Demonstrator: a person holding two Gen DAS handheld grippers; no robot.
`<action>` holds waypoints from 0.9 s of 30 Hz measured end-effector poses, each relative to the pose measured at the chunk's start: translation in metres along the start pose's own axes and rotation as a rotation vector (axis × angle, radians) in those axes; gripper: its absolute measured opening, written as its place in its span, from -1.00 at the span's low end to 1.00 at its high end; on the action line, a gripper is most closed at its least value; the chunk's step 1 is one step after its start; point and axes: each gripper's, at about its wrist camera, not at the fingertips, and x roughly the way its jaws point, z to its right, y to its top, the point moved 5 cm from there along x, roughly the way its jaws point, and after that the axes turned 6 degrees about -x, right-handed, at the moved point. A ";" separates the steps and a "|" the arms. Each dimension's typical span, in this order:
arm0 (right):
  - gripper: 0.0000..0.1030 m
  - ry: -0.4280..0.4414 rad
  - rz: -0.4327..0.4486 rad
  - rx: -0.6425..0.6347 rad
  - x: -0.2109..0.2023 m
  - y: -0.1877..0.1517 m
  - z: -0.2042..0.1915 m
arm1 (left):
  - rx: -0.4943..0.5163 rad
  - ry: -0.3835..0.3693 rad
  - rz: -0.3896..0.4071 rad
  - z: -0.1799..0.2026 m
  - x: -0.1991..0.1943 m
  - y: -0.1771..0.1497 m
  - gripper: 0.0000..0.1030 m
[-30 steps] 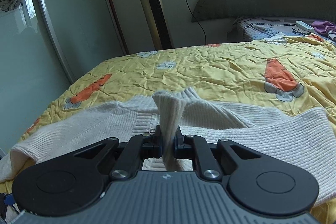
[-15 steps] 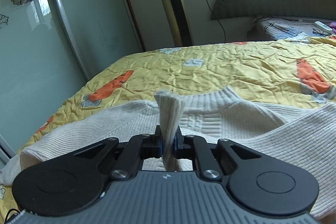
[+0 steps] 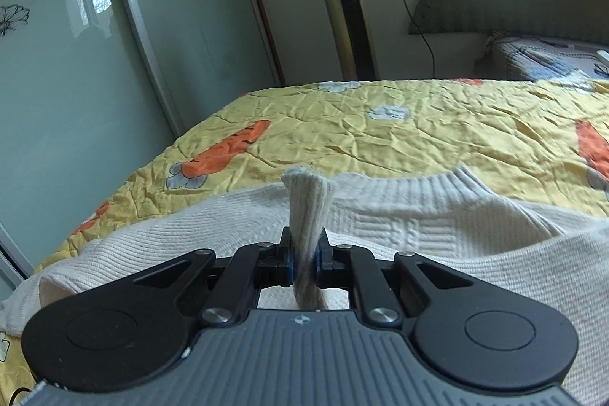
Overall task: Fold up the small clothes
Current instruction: 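Carry the held sleeve across the cardigan back toward the other sleeve, then lower the sleeve onto the cardigan and open the right gripper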
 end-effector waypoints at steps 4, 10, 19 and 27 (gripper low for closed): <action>-0.70 0.030 -0.074 -0.051 0.020 -0.005 -0.010 | 0.000 0.001 0.000 0.000 0.000 0.000 1.00; -0.18 0.135 -0.193 0.018 0.042 -0.023 -0.011 | 0.000 0.000 0.000 0.000 0.000 0.000 1.00; -0.07 0.319 -0.154 0.169 0.011 -0.027 -0.005 | 0.003 0.002 0.000 0.000 0.002 0.001 1.00; 0.04 0.306 -0.201 0.156 0.007 -0.036 -0.009 | 0.002 0.002 0.001 0.001 0.003 0.002 1.00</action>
